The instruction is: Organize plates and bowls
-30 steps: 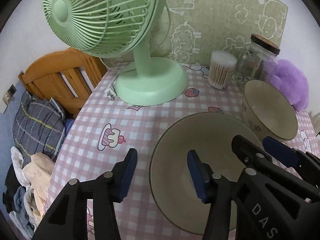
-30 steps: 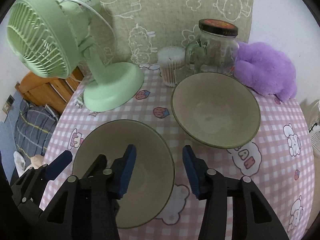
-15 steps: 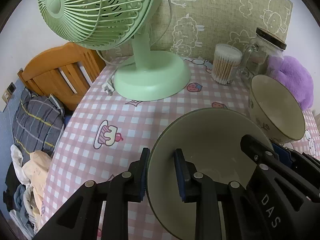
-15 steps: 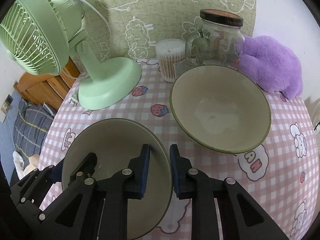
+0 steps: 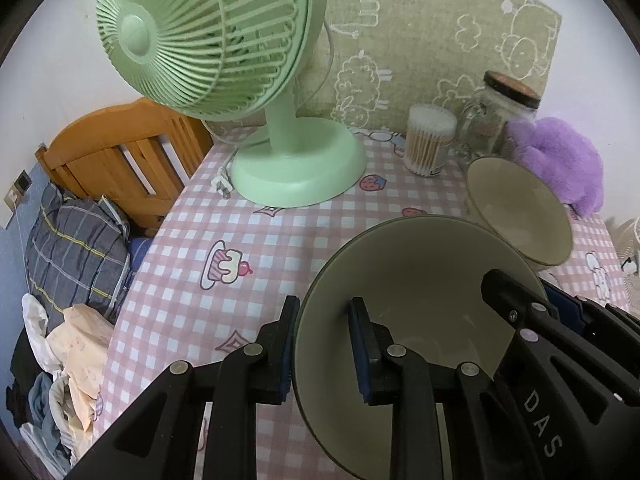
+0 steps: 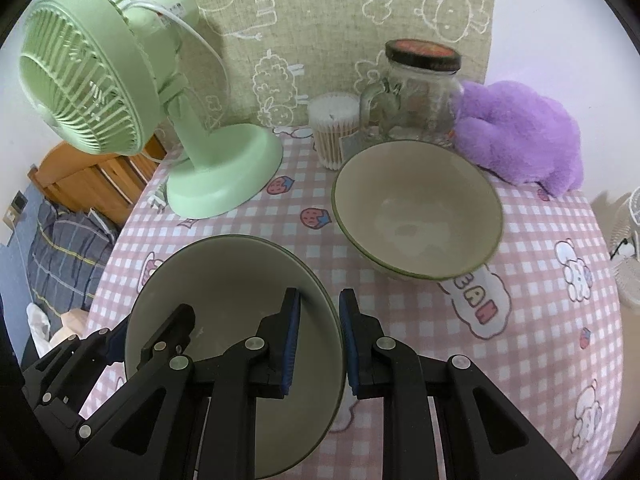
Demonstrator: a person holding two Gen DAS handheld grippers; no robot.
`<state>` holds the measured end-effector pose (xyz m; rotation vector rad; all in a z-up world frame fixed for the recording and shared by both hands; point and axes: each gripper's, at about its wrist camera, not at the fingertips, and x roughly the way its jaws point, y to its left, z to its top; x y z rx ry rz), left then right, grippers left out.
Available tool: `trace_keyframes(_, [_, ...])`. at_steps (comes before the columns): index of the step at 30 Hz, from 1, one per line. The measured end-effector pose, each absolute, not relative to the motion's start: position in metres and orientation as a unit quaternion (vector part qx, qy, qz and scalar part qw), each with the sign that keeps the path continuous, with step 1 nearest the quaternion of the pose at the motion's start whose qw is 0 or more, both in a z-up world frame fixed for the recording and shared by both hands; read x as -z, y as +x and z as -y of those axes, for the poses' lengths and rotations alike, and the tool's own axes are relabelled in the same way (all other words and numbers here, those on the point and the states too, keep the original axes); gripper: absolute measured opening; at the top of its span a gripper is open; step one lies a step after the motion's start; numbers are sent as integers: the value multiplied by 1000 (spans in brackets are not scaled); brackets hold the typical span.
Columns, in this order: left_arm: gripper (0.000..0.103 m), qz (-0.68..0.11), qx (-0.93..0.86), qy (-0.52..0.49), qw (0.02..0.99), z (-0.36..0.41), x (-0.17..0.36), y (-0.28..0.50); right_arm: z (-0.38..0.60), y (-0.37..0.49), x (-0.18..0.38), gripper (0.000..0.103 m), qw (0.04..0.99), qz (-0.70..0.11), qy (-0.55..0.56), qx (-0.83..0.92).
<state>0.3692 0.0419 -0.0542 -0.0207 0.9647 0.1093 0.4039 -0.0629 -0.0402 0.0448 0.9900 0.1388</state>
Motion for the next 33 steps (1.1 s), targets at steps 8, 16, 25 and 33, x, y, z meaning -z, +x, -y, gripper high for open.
trace_keyframes(8, [23, -448, -34, -13, 893, -43, 29, 339, 63, 369, 10, 24, 887, -459, 19, -49])
trace_keyframes(16, [23, -437, -10, -19, 899, -50, 5, 298, 59, 326, -16, 24, 894, -446, 14, -37])
trace_keyframes(25, [23, -424, 26, -10, 905, -57, -14, 245, 50, 263, -38, 24, 902, -432, 13, -7])
trace_keyframes(33, [23, -414, 70, 6, 908, -52, -25, 200, 51, 204, -52, 24, 907, -419, 19, 29])
